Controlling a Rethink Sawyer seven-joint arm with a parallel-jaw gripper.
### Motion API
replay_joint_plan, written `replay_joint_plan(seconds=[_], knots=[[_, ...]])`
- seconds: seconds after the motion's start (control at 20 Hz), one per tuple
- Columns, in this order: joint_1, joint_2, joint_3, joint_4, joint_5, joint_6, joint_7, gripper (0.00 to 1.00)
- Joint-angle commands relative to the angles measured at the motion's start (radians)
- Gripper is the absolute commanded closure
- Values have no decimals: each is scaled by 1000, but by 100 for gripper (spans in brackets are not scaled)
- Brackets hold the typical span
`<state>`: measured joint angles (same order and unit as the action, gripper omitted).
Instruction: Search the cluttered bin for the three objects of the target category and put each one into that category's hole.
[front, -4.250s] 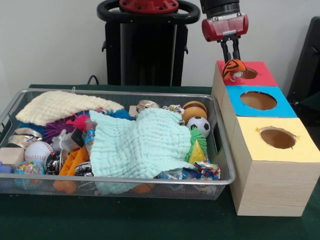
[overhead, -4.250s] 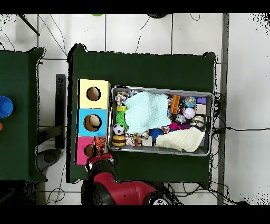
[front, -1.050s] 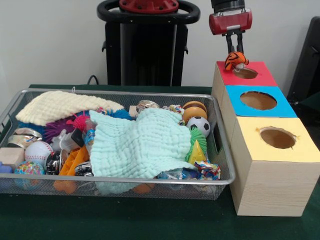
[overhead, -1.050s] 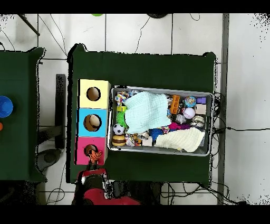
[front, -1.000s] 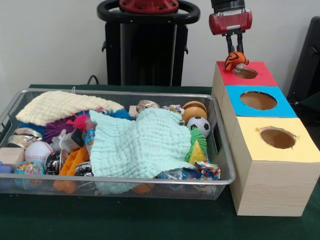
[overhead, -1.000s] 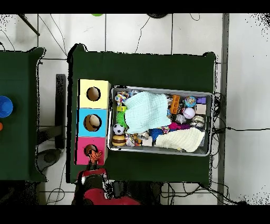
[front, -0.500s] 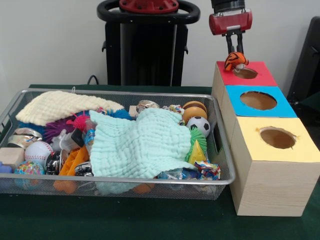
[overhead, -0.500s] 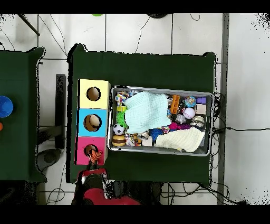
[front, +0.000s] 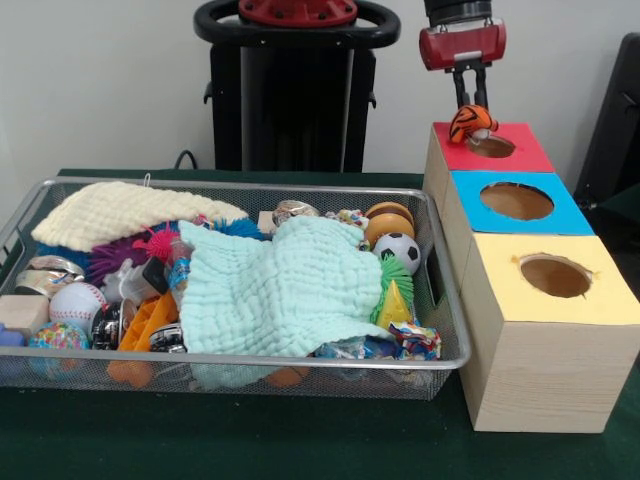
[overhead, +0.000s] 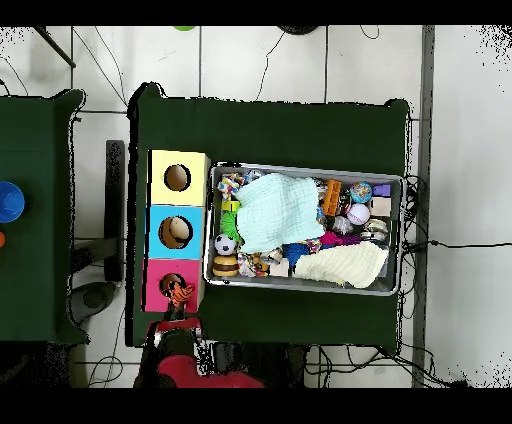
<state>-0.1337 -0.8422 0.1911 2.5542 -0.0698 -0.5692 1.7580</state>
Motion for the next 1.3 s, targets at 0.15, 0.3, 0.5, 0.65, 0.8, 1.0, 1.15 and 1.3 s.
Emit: replay_joint_plan(seconds=[0.15,0.3,0.5,0.65,0.8,1.0,1.15,1.3], knots=[[19,24,50,-151,123,-83,341,100],[33,20,47,-148,144,-96,366,100],[57,17,33,-145,170,-127,403,100],[51,27,33,-156,154,-138,422,100],[54,34,25,-163,147,-143,430,100],[65,36,10,-168,140,-156,428,100],[68,40,4,-174,135,-170,427,100],[63,49,3,-185,117,-193,419,0]])
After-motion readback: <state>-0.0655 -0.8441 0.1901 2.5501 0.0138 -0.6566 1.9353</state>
